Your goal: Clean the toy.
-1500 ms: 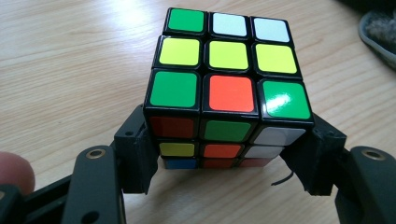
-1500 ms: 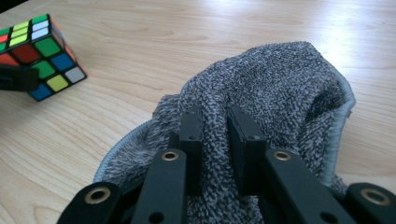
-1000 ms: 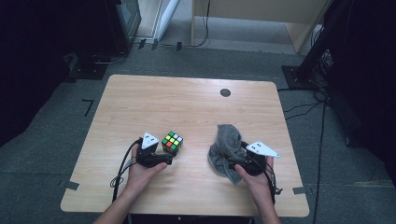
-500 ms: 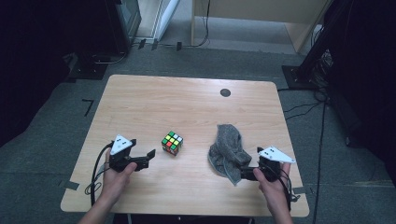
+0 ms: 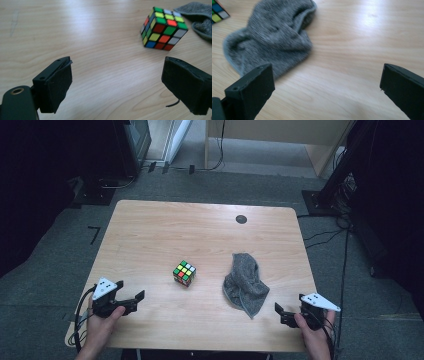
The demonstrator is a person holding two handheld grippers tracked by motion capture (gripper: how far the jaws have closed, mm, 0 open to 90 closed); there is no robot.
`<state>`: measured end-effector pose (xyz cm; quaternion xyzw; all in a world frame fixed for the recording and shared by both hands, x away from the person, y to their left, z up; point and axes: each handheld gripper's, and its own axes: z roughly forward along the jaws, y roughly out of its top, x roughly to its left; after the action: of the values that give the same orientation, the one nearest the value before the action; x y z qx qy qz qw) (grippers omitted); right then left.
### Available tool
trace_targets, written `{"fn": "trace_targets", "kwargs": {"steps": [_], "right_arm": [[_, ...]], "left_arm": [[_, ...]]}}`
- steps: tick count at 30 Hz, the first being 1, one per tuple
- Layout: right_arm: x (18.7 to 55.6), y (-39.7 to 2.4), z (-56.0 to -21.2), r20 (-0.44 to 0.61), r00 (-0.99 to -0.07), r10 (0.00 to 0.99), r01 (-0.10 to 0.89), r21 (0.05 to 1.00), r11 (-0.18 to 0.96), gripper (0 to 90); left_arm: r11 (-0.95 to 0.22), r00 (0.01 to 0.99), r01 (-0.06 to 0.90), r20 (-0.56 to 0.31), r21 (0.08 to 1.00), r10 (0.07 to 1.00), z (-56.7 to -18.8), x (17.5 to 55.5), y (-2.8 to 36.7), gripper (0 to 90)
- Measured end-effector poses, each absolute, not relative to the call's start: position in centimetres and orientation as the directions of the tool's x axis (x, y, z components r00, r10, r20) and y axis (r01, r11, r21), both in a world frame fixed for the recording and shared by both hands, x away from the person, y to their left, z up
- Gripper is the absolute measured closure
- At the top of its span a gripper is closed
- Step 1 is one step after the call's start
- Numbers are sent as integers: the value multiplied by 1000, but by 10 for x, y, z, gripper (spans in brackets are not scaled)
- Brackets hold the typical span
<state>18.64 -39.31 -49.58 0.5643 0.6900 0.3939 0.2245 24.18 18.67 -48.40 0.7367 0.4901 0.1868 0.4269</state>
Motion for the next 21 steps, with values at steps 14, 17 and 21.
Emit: {"fn": "trace_targets", "kwargs": {"steps": [14, 17, 21], "right_arm": [[179, -407, -516, 71, -225, 972, 650, 754, 96, 0], [180, -408, -520, 57, -210, 976, 661, 743, 99, 0], [181, -409, -523, 39, -203, 978, 672, 732, 110, 0]], "left_arm": [[-208, 388, 621, -65, 756, 920, -508, 227, 213, 132], [-210, 376, 641, -64, 738, 924, -510, 225, 219, 132], [-207, 348, 663, -52, 719, 936, -511, 225, 222, 134]]}}
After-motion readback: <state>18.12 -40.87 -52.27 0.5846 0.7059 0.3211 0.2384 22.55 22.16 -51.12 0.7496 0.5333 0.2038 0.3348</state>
